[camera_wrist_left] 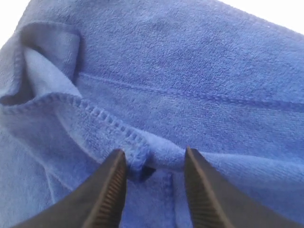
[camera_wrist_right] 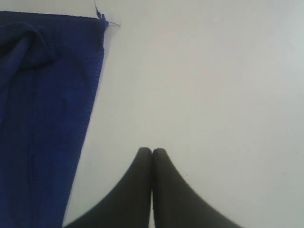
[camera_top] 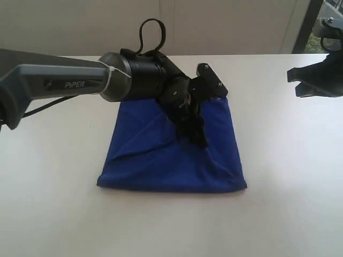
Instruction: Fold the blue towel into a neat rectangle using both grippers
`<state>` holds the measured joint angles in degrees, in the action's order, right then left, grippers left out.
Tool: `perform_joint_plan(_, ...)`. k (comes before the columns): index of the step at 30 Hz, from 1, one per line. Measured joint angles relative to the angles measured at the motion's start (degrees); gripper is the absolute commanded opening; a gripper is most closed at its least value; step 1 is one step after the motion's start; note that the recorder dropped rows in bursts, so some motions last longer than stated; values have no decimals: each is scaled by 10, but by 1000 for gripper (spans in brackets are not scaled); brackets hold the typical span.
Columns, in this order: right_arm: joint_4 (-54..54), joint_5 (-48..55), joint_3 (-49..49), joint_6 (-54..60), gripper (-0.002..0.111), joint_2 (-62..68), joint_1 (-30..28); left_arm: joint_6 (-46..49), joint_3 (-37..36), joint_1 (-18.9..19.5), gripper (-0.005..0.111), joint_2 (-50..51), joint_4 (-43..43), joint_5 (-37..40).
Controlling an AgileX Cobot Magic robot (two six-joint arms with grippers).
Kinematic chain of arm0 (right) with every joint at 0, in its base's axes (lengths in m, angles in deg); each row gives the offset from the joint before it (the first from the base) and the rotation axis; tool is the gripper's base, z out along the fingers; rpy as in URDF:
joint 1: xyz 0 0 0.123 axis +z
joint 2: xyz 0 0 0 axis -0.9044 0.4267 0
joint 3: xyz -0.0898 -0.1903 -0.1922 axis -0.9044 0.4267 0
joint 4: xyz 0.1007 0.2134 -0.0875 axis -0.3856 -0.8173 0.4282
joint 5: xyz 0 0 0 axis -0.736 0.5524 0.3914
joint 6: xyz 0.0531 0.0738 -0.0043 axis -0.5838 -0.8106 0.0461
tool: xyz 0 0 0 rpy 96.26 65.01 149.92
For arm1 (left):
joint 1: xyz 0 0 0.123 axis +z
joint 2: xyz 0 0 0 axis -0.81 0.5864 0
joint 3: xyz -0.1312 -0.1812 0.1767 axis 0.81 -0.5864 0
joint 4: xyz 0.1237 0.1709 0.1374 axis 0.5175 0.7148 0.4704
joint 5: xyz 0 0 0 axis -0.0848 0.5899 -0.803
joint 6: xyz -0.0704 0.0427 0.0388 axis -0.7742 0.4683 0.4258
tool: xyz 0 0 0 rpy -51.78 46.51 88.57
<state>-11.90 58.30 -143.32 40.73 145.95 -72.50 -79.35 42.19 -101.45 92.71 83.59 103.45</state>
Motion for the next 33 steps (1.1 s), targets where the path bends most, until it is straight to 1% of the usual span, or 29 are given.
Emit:
perform_joint_plan(5,0,-4,0,0,0,0,0,17,0,0,45,4,17,-18)
perform_joint_plan(7,0,-5,0,0,0,0,0,19,0,0,42,4,29,-23)
perform_joint_plan(10,0,-7,0,0,0,0,0,20,0,0,31,4,43,-25)
perform_joint_plan(12,0,-9,0,0,0,0,0,21,0,0,26,4,47,-25)
perform_joint_plan(18,-2,-9,0,0,0,0,0,15,0,17,22,4,54,-41)
perform_joint_plan(20,-5,-11,0,0,0,0,0,11,0,24,15,4,55,-41)
perform_joint_plan(22,-7,-12,0,0,0,0,0,10,0,26,2,4,57,-41)
perform_joint_plan(23,-8,-12,0,0,0,0,0,9,0,28,0,4,59,-41)
perform_joint_plan(30,-10,-13,0,0,0,0,0,2,0,30,0,-1,80,-41)
perform_joint_plan(32,-10,-13,0,0,0,0,0,-24,0,48,0,-20,81,-39)
perform_joint_plan(33,-10,-13,0,-1,0,0,0,-41,0,65,0,-38,83,-31)
